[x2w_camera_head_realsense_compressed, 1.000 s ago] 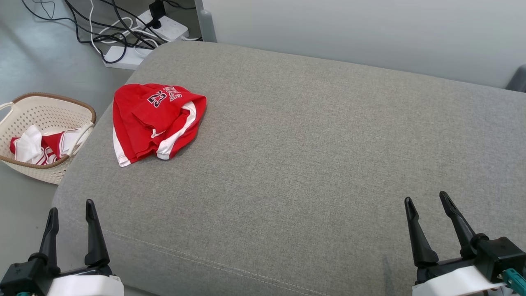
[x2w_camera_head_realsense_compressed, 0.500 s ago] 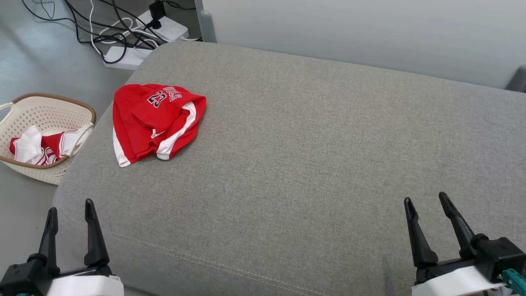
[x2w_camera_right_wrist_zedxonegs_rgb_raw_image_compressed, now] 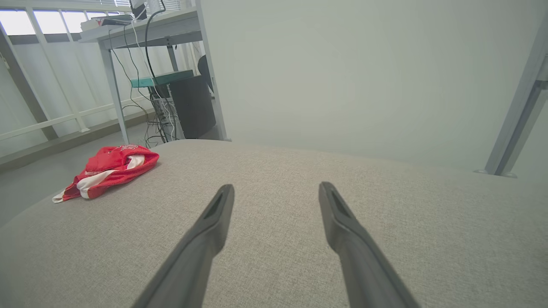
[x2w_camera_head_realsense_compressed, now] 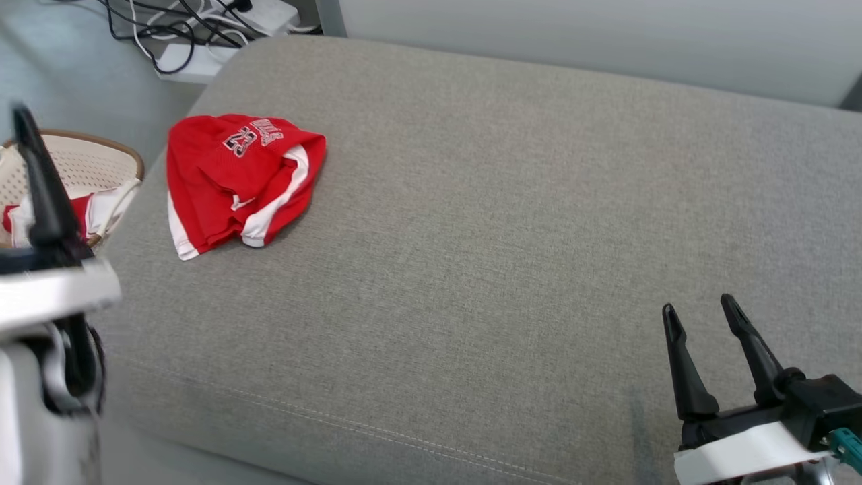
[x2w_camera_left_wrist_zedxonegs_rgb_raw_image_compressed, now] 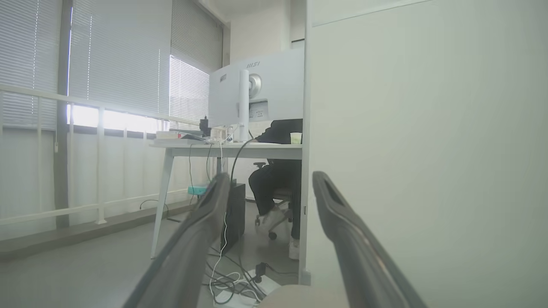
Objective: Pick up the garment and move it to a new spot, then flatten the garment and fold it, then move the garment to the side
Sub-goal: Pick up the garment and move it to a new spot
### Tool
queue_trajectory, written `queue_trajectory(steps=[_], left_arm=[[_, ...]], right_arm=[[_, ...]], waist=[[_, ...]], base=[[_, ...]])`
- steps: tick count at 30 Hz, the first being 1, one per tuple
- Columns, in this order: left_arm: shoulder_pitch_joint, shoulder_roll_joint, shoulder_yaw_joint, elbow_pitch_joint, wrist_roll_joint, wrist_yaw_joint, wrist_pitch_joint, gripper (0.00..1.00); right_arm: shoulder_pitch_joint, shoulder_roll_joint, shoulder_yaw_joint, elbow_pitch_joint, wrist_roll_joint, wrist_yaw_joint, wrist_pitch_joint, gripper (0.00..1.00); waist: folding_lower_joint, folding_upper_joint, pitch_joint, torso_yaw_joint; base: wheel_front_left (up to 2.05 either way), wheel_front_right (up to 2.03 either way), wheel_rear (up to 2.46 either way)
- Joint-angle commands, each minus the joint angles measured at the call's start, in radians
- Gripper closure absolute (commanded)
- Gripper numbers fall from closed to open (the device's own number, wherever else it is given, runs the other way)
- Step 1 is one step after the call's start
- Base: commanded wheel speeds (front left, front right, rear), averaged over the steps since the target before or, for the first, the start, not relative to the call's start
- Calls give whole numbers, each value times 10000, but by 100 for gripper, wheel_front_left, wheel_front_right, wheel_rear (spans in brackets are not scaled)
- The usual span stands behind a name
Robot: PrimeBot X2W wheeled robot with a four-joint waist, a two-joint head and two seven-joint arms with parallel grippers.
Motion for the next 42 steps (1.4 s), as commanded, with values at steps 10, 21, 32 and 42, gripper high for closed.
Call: queue_trajectory(steps=[10, 21, 32, 42], left_arm=[[-5335, 2267, -4, 3994, -772, -1193, 2092, 0], [-6607, 2807, -183, 8289, -1392, -1570, 3970, 0], [-7182, 2970, -362, 10593, -2034, -1843, 5164, 0], [-7630, 3180, -838, 10786, -2047, -1903, 4809, 100]], right_arm=[[-1002, -145, 290, -808, -357, 0, 104, 0], [-1535, -349, 366, -936, -384, 0, 64, 0], [-1779, -541, 436, -1075, -428, 0, 222, 0], [-1849, -594, 427, -1178, -387, 0, 316, 0]], waist=[[0, 0, 1966, -1223], [0, 0, 3113, -1730], [0, 0, 3557, -1682], [0, 0, 3539, -1779]], base=[[0, 0, 0], [0, 0, 0], [0, 0, 0], [0, 0, 0]])
